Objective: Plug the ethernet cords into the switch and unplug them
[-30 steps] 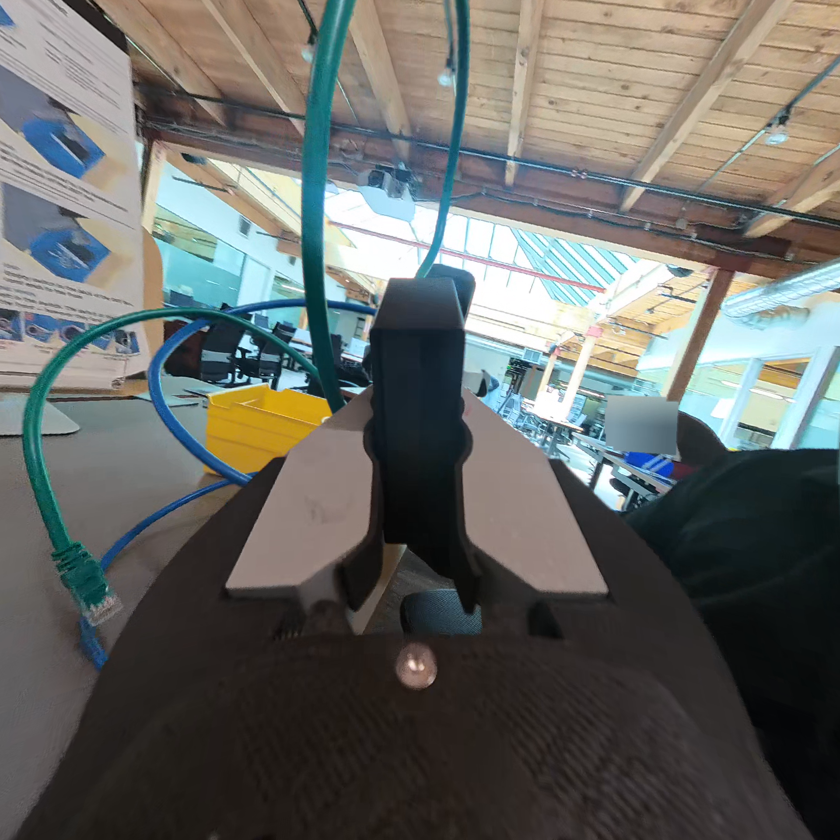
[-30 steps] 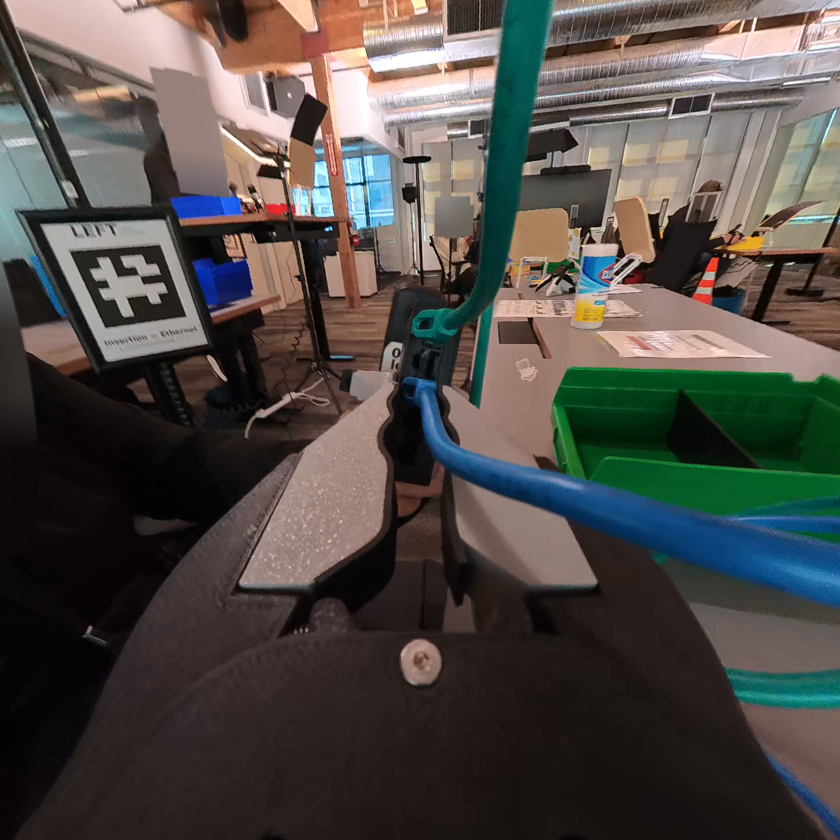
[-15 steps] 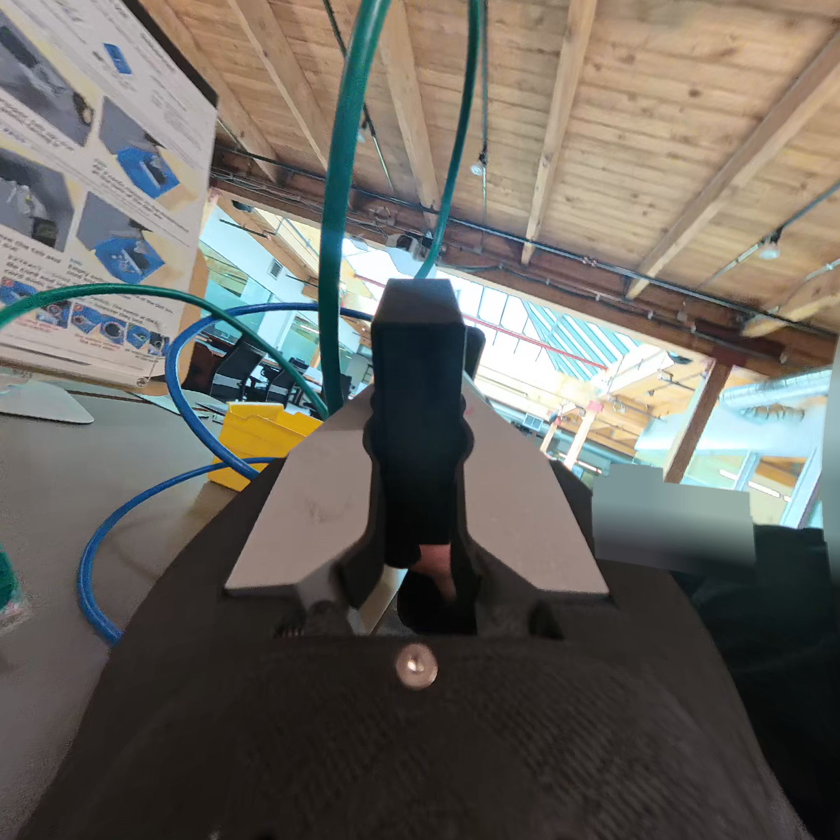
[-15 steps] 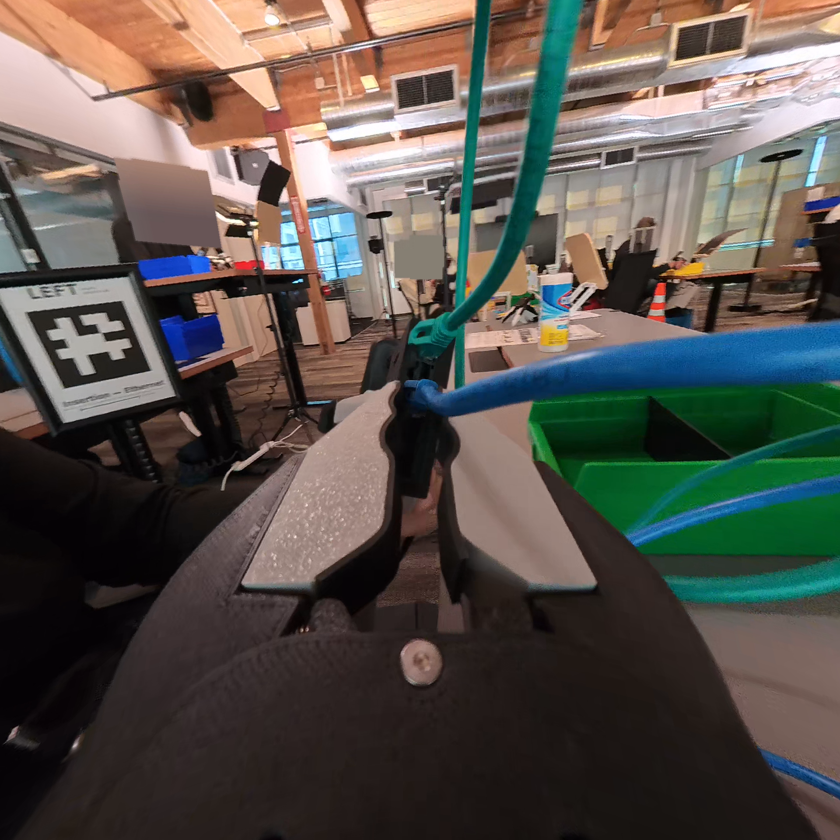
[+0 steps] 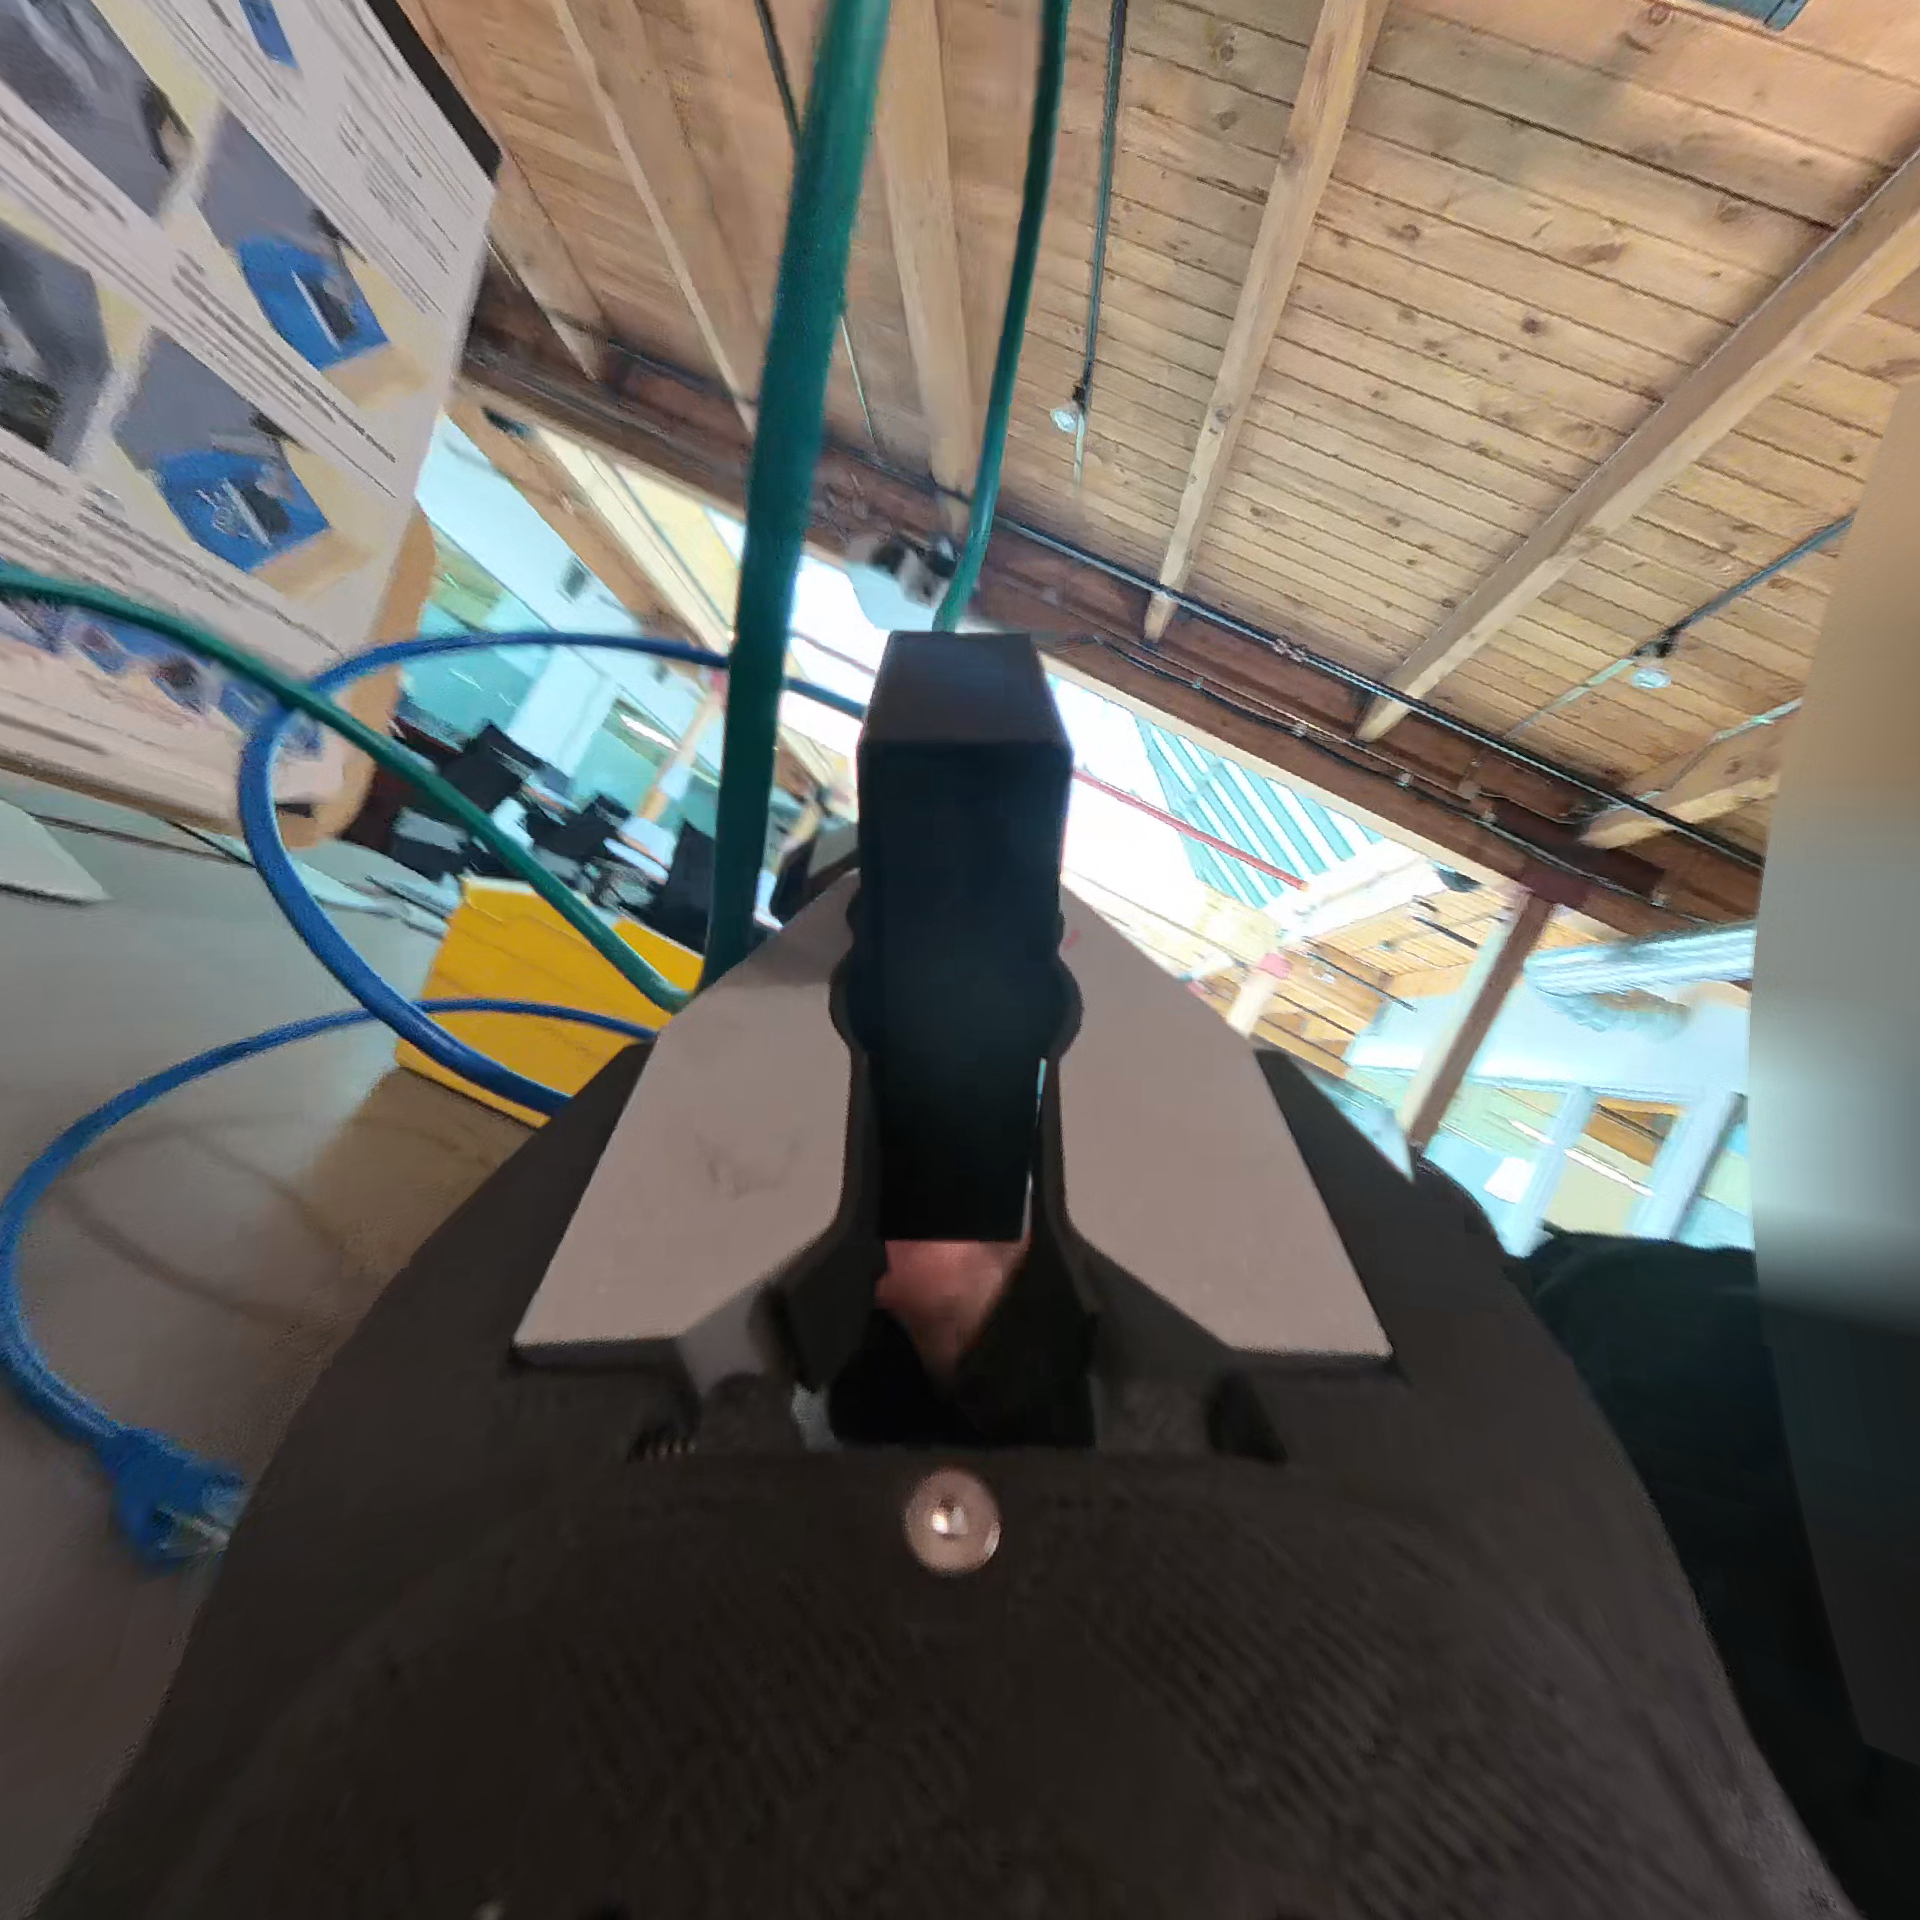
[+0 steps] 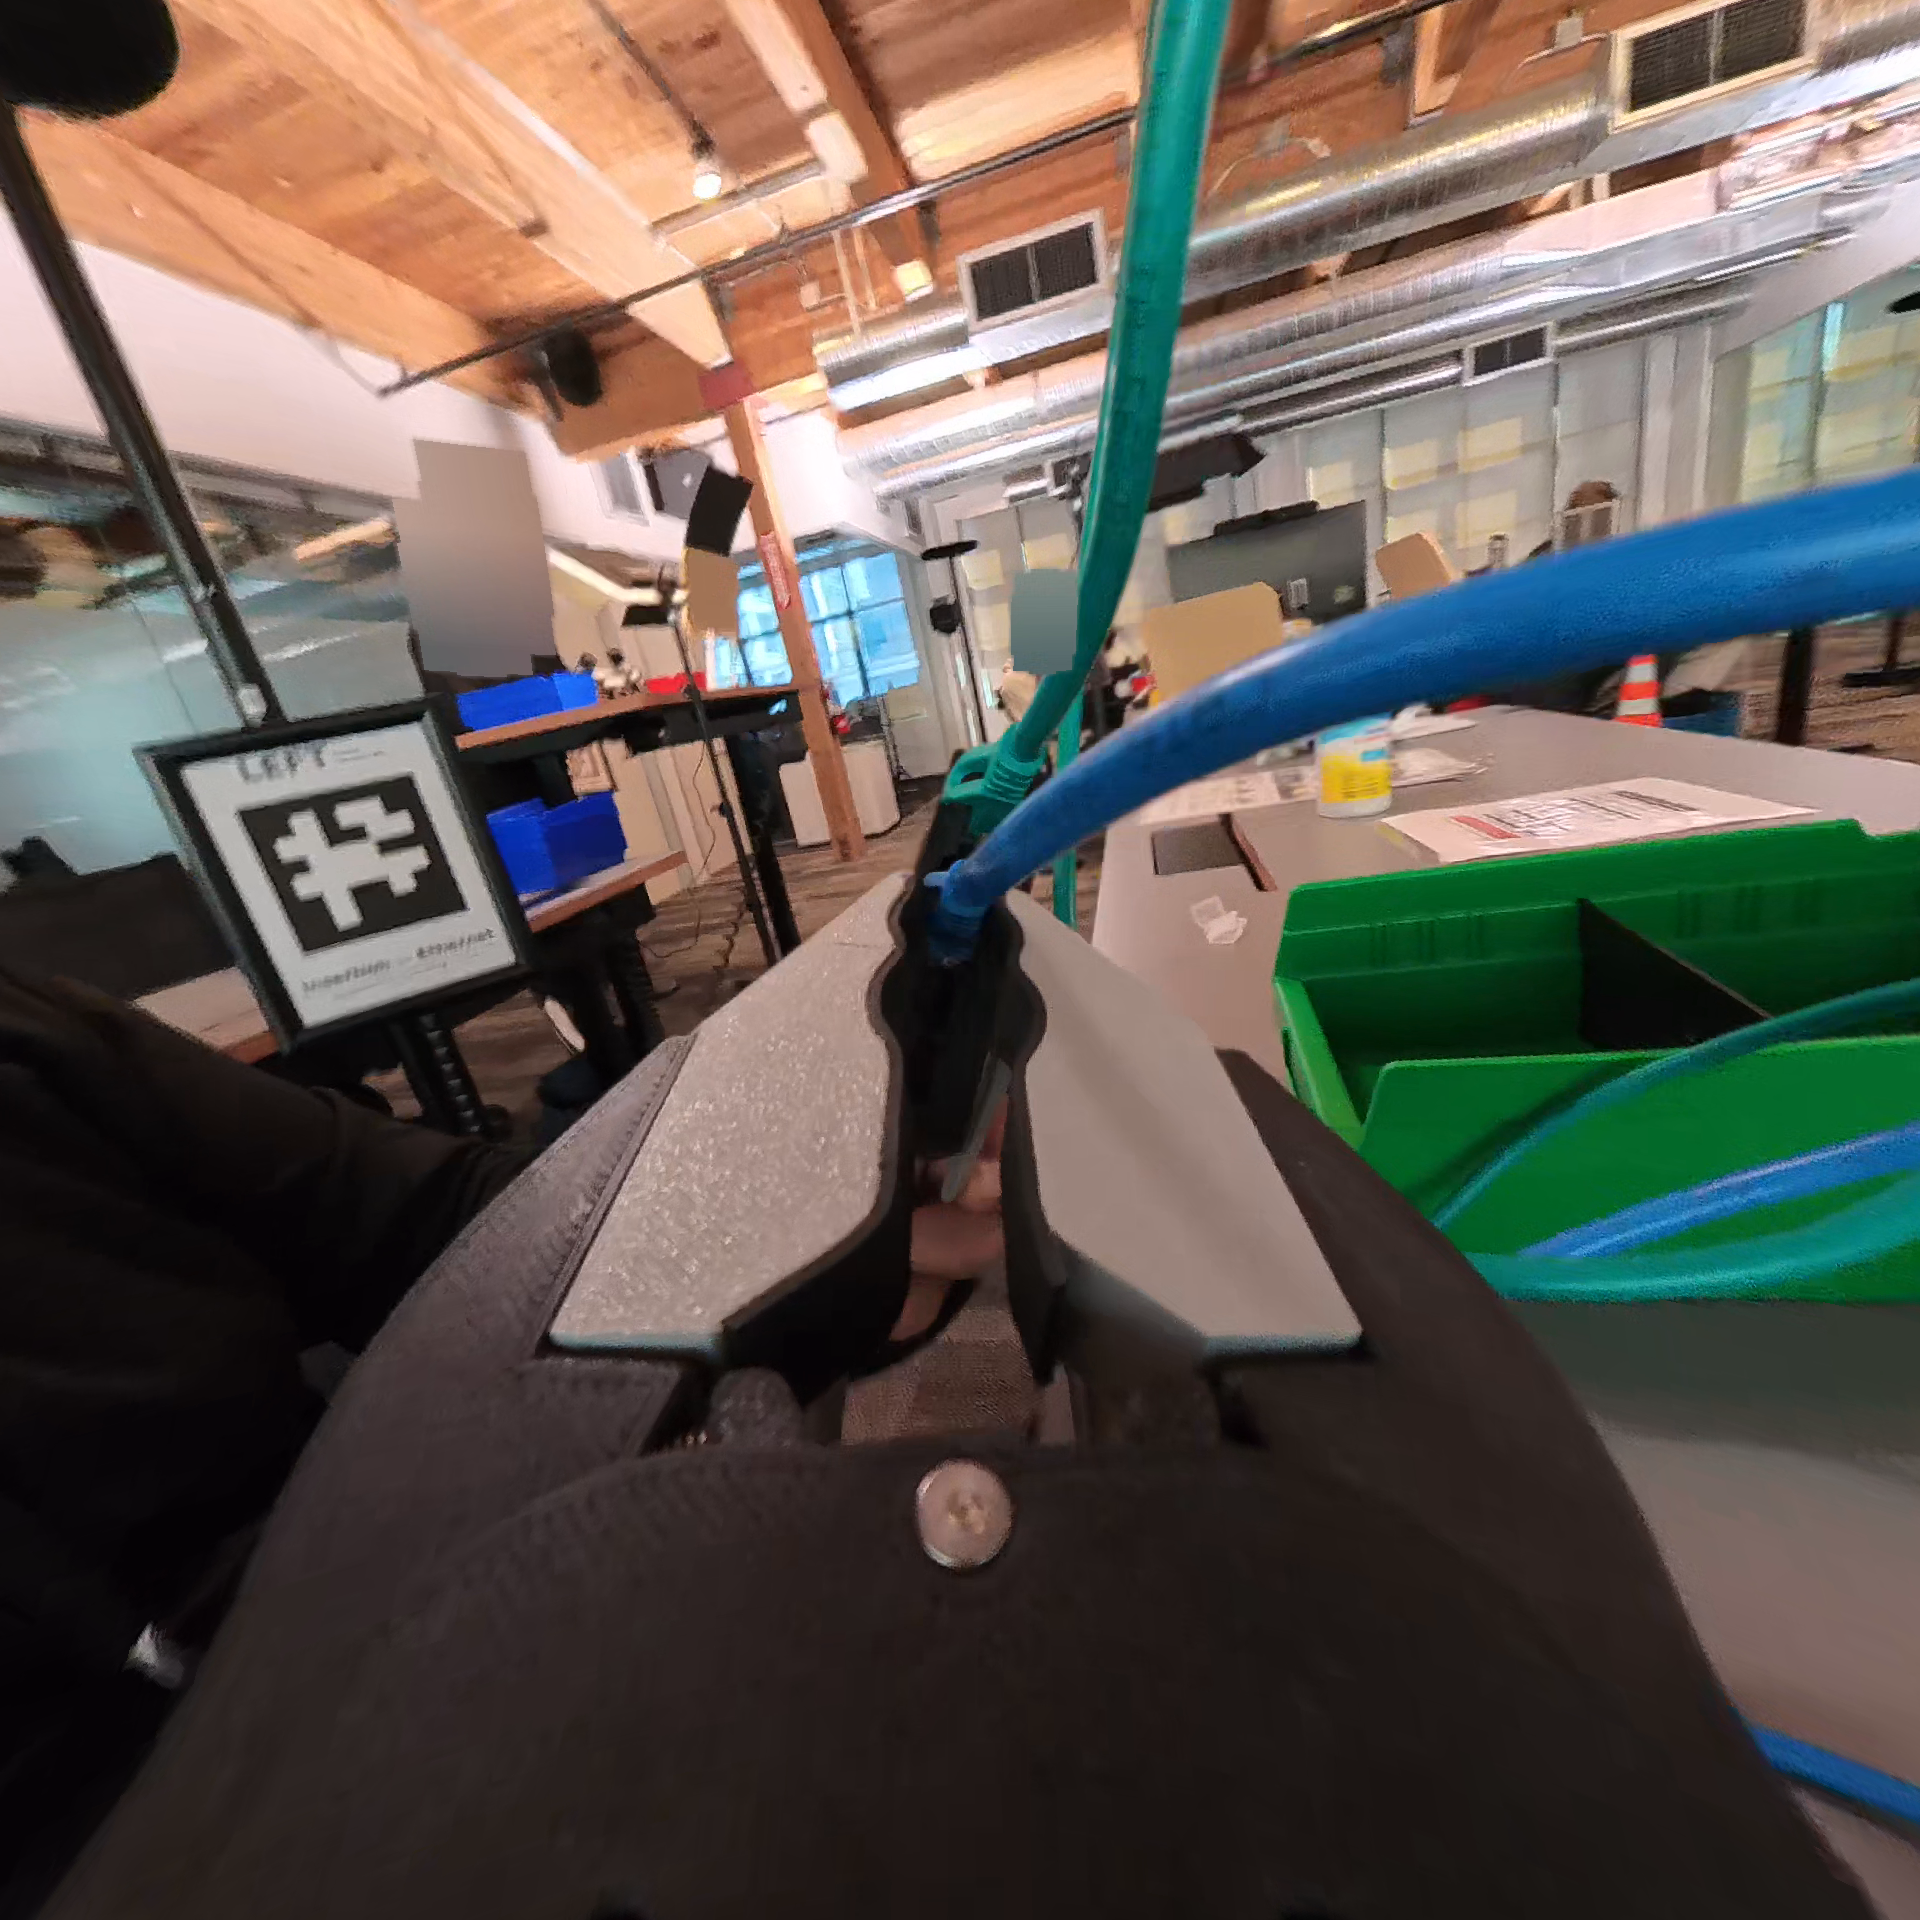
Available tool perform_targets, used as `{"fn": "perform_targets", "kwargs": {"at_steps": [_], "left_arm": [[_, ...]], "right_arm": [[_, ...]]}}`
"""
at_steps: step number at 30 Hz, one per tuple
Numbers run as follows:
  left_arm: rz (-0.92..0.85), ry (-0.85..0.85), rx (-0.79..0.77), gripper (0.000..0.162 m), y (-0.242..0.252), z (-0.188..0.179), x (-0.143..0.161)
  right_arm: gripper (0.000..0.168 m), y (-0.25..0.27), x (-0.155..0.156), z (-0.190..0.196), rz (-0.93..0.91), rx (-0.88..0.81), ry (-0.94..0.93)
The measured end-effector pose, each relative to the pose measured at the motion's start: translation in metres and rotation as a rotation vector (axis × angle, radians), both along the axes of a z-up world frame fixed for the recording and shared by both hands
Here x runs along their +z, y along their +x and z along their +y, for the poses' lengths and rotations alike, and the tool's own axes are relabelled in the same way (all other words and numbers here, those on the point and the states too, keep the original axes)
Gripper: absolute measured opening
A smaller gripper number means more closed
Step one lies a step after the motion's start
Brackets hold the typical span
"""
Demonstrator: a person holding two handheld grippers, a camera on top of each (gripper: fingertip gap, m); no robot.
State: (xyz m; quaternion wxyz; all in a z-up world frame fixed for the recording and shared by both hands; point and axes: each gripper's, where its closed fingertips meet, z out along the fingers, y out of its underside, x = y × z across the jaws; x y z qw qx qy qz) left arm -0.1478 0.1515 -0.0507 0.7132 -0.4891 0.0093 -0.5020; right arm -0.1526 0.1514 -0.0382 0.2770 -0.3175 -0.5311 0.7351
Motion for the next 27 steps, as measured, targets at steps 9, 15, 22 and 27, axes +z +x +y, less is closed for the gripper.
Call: {"fn": "perform_targets", "kwargs": {"at_steps": [9,15,22,27], "left_arm": [[-0.295,-0.078,-0.124,0.026,-0.024,0.002,0.004],[-0.295,-0.177,-0.072,0.027,-0.028,0.011,-0.007],[-0.293,-0.257,-0.029,0.026,-0.028,0.018,-0.018],[-0.314,-0.293,-0.046,0.026,-0.025,0.021,-0.023]], "right_arm": [[0.017,0.016,-0.038,0.015,-0.149,-0.066,0.401],[0.028,0.034,-0.03,-0.007,-0.06,-0.116,0.644],[0.023,0.018,-0.038,0.01,-0.05,-0.458,1.041],[0.019,0.014,-0.046,0.017,-0.043,-0.55,1.246]]}}
